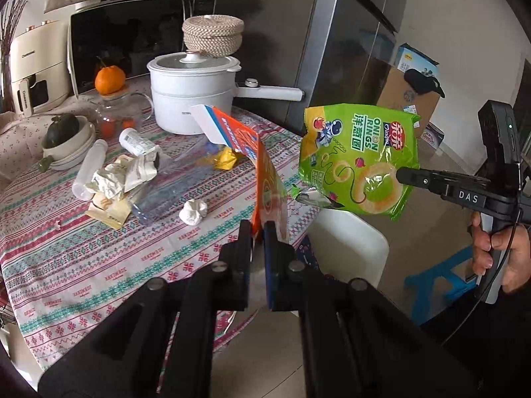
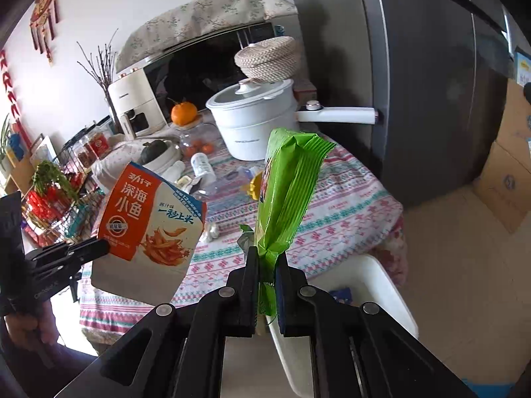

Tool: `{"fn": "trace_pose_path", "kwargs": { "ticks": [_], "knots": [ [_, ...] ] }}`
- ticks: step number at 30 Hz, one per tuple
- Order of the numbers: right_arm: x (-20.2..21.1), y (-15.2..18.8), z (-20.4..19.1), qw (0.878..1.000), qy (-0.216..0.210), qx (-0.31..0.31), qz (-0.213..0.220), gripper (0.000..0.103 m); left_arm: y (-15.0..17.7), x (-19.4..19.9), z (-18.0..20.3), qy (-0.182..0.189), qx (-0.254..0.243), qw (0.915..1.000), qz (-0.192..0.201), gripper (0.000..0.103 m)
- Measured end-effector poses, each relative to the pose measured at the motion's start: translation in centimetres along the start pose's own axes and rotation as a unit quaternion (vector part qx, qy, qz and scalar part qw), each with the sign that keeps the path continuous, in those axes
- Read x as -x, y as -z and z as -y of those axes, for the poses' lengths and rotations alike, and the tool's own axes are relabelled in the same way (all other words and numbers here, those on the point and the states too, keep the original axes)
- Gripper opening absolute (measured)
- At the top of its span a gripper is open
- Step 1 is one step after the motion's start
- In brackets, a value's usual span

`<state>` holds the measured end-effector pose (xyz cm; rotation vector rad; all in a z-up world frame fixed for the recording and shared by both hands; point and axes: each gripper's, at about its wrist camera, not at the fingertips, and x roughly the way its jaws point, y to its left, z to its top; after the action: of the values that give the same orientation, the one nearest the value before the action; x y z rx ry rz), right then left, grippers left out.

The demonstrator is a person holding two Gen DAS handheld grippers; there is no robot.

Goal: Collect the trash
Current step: 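Carry both bags over the white bin and open both tools to drop them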

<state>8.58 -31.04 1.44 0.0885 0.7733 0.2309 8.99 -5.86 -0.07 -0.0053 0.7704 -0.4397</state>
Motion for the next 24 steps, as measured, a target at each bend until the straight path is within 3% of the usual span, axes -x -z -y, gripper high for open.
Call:
{"fn": "trace_pose_path", "kwargs": {
  "ticks": [5, 11, 24],
  "knots": [
    [0.4, 2.5, 4.1, 0.999, 0.041, -0.019, -0.029, 0.009, 0.6, -3.4, 5.2, 0.043, -0.041, 0.9978, -0.027, 0.008],
    [-0.5, 5.0, 8.2, 0.993, 0.082, -0.046, -0.077, 0.009, 1.7, -7.8, 9.6, 0.061, -0.076, 0.9935, -0.06, 0.008],
    [-2.8, 8.2, 11.0, 0.981, 0.109, -0.063, -0.146, 0.009, 3.7, -14.7, 12.0, 0.051, -0.09, 0.9896, -0.1, 0.012]
  ]
}}
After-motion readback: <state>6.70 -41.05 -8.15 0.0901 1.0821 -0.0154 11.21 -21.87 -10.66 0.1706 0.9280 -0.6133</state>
